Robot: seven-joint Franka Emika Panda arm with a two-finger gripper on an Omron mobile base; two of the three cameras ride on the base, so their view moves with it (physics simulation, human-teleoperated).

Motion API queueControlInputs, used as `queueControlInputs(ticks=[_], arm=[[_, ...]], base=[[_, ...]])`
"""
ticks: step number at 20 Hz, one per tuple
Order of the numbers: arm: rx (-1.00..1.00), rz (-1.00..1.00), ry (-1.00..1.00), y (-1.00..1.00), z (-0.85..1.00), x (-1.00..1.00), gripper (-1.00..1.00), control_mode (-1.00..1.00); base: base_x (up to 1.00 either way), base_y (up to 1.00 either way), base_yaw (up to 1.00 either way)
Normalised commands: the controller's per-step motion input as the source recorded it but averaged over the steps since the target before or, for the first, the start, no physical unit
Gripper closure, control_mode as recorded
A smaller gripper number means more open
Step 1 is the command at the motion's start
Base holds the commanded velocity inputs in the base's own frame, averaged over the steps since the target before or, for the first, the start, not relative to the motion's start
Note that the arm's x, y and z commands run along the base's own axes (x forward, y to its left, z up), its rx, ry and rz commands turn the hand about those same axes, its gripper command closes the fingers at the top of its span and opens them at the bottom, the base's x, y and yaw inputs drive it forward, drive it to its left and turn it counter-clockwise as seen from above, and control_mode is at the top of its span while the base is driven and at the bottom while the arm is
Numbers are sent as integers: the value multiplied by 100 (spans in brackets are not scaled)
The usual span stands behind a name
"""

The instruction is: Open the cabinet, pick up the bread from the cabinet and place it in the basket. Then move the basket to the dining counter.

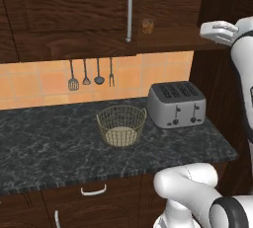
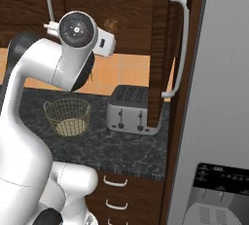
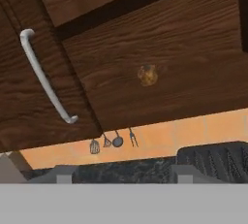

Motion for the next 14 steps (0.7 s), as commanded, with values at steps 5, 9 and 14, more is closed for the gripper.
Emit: queueControlInputs(ticks=[5,9,14], arm=[[-22,4,-4,21,0,74,-100,-100],[-1,22,0,0,0,84,-100,-100],[-1,15,0,4,-1,68,-100,-100]], base=[[0,0,0],[0,0,0],[0,0,0]])
